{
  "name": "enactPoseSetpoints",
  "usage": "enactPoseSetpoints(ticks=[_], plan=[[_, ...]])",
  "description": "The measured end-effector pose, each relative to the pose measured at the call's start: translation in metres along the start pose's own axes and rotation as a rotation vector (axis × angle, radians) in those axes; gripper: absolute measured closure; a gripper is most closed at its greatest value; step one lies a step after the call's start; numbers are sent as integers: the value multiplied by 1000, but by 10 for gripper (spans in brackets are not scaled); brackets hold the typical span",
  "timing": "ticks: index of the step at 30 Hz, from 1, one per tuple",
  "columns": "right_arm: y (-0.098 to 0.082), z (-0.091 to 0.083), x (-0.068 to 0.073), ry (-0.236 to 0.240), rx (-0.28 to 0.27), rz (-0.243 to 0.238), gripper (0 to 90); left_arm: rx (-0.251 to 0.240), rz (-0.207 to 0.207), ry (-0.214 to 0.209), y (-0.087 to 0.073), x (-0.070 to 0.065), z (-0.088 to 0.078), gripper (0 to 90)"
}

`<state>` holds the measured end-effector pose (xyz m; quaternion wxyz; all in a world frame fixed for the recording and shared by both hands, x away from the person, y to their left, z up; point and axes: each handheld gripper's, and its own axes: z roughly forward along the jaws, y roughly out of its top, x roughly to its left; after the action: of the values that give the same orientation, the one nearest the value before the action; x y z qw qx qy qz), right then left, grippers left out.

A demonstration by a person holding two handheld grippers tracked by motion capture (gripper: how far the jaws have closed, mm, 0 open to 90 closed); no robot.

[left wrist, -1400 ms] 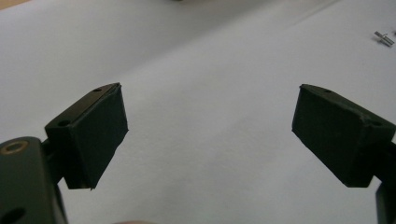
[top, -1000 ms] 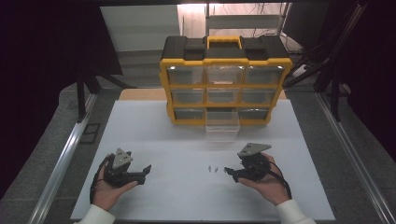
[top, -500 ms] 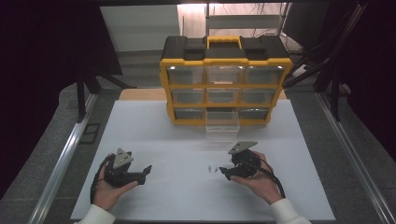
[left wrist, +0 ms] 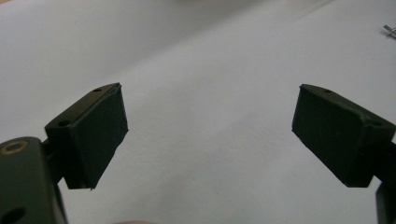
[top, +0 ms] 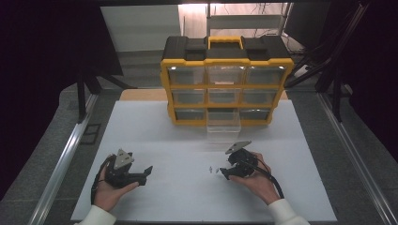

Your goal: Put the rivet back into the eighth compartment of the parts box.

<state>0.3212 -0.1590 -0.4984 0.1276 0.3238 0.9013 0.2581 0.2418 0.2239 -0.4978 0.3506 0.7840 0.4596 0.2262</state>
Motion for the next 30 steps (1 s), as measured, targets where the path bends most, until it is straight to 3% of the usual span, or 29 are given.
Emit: enactPoseSetpoints(ticks=[12,19,21,30], plan=[[1,11,3,-19,56,-11,384,1,-2,3,0,1,0,108],[3,13,6,2,80,-23,532,1,-1,3,0,1,0,108],[5,13,8,17,95,-28,611,1,-1,3,0,1,0,108],[7,13,11,36,125,0,738,0,-3,3,-1,1,0,108]])
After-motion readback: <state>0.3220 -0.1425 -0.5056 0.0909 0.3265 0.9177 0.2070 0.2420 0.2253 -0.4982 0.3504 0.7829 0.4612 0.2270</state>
